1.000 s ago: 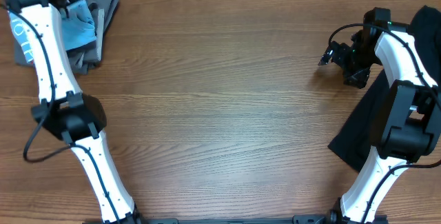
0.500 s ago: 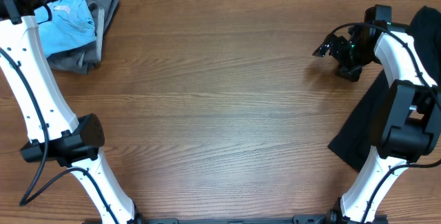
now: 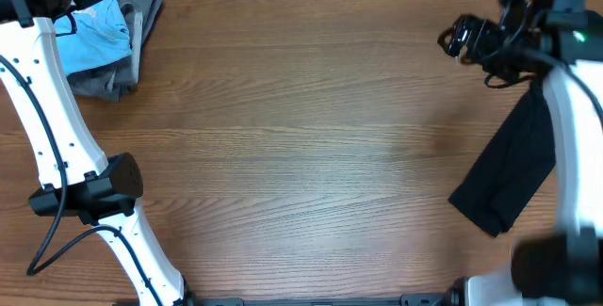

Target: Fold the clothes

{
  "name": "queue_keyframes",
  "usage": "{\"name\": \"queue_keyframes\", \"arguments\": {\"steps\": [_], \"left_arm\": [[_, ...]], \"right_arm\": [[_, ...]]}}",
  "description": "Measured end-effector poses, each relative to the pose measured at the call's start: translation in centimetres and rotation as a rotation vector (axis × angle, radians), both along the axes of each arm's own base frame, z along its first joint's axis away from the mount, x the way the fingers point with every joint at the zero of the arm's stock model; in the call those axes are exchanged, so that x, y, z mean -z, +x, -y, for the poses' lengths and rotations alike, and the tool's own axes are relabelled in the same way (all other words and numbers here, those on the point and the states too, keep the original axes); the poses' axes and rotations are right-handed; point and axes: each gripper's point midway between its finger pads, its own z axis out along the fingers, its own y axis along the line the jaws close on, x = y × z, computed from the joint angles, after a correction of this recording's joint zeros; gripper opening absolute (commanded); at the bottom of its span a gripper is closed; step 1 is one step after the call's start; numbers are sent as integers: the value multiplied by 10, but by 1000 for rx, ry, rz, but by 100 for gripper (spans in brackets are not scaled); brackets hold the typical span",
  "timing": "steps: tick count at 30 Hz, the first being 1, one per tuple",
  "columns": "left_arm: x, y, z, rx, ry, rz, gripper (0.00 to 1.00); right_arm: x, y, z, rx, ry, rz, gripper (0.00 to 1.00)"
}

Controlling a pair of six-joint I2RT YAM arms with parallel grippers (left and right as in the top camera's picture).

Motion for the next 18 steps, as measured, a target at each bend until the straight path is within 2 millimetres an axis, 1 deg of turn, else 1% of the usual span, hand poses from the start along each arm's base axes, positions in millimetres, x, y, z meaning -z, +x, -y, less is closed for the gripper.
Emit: {"name": "queue_keyframes", "arguments": {"steps": [2, 3, 4, 6, 7, 9, 13, 15, 18], "left_arm": [[0, 0, 0, 0, 0, 0, 100], [0, 0, 0, 0, 0, 0, 100], [0, 0, 0, 0, 0, 0, 100], [0, 0, 0, 0, 0, 0, 100], [0, 0, 0, 0, 0, 0, 100], [0, 0, 0, 0, 0, 0, 100], [0, 0, 0, 0, 0, -1, 100], [0, 0, 0, 0, 0, 0, 100], [0, 0, 0, 0, 0, 0, 100]], "right_arm": [[-41, -22, -21, -47, -15, 91, 100], [-56, -36, -32, -74, -19, 116, 100], [-66, -50, -42, -100, -20, 130, 100], [-77, -72, -55, -139, -20, 135, 100], [-80, -78, -60, -151, -19, 141, 100], [-83, -89, -64, -168, -22, 135, 100], [-63, -116, -63, -166, -19, -4, 100], [-59, -120, -61, -158, -21, -29, 100], [-58, -119, -54, -129, -30, -34, 100]]}}
